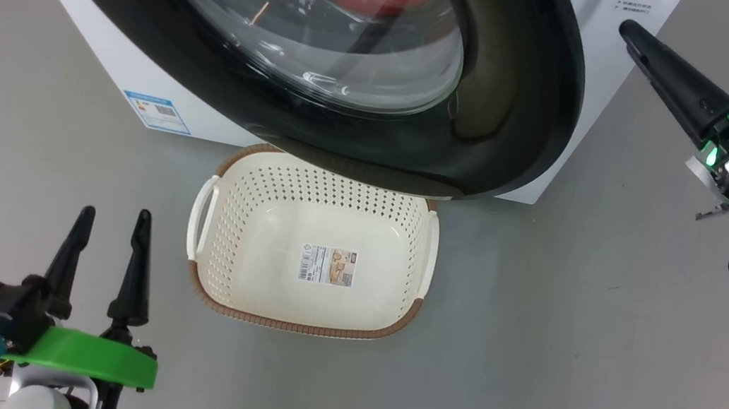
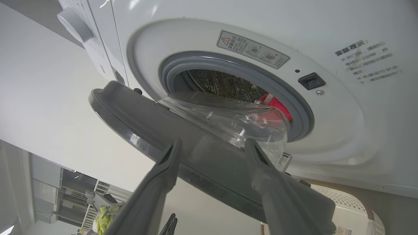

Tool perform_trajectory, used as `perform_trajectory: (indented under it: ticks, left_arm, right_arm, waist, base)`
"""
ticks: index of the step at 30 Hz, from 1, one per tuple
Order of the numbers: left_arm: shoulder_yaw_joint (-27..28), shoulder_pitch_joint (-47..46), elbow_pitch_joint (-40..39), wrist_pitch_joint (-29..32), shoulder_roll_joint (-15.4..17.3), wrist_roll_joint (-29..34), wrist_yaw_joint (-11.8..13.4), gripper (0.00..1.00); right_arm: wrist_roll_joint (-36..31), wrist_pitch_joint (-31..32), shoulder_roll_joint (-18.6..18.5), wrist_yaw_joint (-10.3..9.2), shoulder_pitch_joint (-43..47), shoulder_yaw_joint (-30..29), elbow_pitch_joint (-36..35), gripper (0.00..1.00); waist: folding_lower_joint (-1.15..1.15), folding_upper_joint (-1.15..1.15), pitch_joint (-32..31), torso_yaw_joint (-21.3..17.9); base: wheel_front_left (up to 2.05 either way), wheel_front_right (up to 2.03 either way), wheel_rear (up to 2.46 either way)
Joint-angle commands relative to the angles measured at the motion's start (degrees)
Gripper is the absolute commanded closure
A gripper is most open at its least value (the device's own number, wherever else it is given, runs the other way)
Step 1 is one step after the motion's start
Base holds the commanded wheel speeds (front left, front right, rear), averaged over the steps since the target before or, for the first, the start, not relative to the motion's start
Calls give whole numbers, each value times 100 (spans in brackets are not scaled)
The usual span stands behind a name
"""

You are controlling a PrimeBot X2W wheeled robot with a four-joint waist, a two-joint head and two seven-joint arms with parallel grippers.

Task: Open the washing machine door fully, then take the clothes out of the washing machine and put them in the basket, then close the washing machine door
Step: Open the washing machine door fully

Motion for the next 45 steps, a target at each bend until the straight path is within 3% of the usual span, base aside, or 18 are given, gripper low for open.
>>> perform_trajectory:
  ticks: [1,7,15,24,35,45]
  left_arm:
    - [198,14,-123,-46,114,78,-14,0]
    - [198,26,-138,-46,114,96,-23,0]
    - [249,70,-191,-46,114,145,-28,0]
    - [373,97,-311,-46,114,180,-34,0]
    - [432,176,-389,-46,114,151,-35,0]
    - [441,194,-491,-46,114,197,-40,0]
  right_arm:
    - [-159,-165,-91,9,194,-12,-374,0]
    - [-857,-1000,-360,9,728,51,-1421,0]
    - [-1733,-2193,-798,9,1428,355,-2322,0]
    - [-2830,-3583,-1110,9,2264,549,-2607,0]
    - [-3689,-4371,-817,9,3059,428,-2458,0]
    - [-4818,-4499,-138,9,3453,4,-2182,0]
  waist:
    - [0,0,1,-13]
    - [0,0,-5,-36]
    - [0,0,-39,-115]
    - [0,0,-7,-210]
    - [0,0,-62,-277]
    - [0,0,-17,-372]
  base:
    - [0,0,0]
    - [0,0,0]
    - [0,0,0]
    - [0,0,0]
    - [0,0,0]
    - [0,0,0]
